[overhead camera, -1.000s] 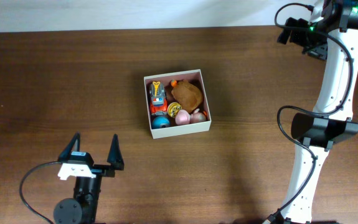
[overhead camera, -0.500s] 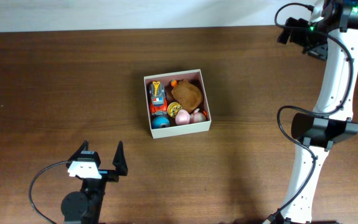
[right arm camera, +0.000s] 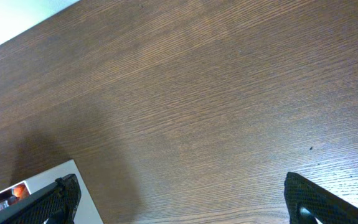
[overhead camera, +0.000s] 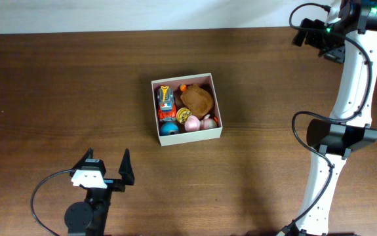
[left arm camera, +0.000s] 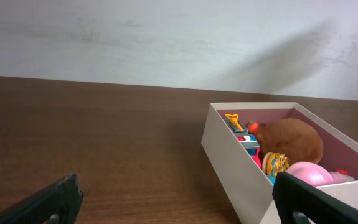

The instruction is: Pack container

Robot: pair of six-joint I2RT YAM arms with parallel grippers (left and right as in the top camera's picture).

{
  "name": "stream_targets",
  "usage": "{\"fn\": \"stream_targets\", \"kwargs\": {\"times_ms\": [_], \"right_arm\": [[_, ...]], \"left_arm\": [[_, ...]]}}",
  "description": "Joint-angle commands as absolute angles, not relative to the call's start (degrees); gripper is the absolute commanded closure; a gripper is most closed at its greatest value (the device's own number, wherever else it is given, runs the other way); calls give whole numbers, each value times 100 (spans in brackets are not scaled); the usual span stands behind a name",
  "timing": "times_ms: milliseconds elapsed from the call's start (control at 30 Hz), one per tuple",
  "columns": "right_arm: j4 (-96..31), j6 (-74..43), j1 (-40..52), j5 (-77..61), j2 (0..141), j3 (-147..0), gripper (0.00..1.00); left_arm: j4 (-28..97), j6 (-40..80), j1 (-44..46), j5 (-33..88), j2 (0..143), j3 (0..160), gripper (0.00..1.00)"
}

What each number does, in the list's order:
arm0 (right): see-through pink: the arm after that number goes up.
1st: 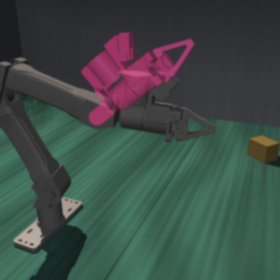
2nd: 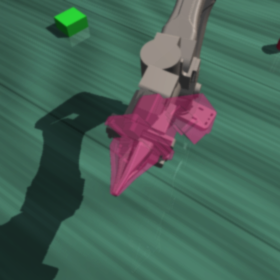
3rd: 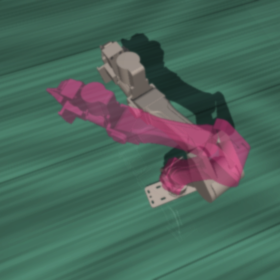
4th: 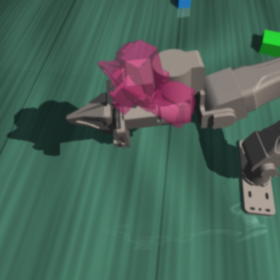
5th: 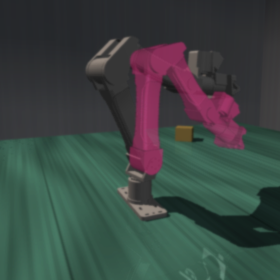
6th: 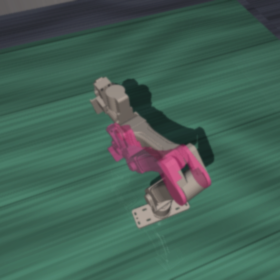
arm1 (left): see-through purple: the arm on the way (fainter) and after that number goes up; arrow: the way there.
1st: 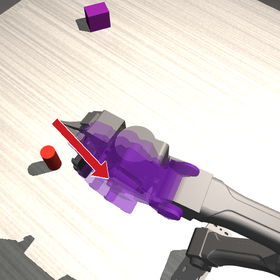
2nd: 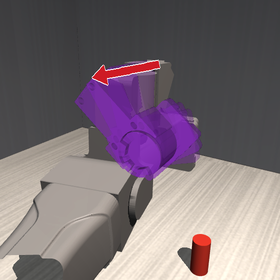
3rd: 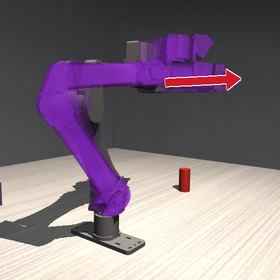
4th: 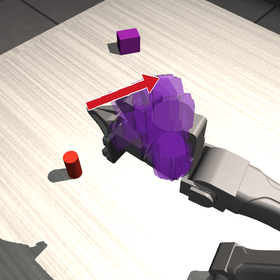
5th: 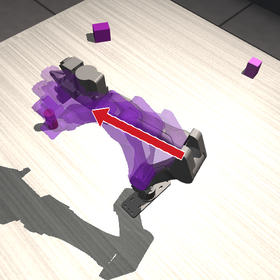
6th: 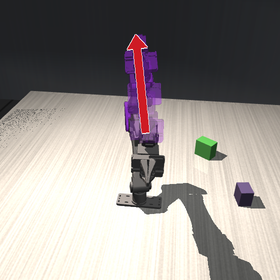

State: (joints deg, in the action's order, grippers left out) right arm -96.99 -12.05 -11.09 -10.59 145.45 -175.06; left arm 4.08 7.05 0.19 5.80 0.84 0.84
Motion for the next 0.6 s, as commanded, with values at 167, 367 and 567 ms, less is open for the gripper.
{"fn": "stream_targets", "kwargs": {"times_ms": [167,367,567], "right_arm": [[-9732,-1236,-1090,-1094,14331,-17480,1],[-9732,-1236,-1046,-1092,14230,-17480,1],[-9732,-1234,-972,-1041,13393,-17480,1]], "left_arm": [[412,633,-23,624,34,51,0],[412,633,-23,624,34,51,0],[412,633,-23,624,34,51,0]]}}
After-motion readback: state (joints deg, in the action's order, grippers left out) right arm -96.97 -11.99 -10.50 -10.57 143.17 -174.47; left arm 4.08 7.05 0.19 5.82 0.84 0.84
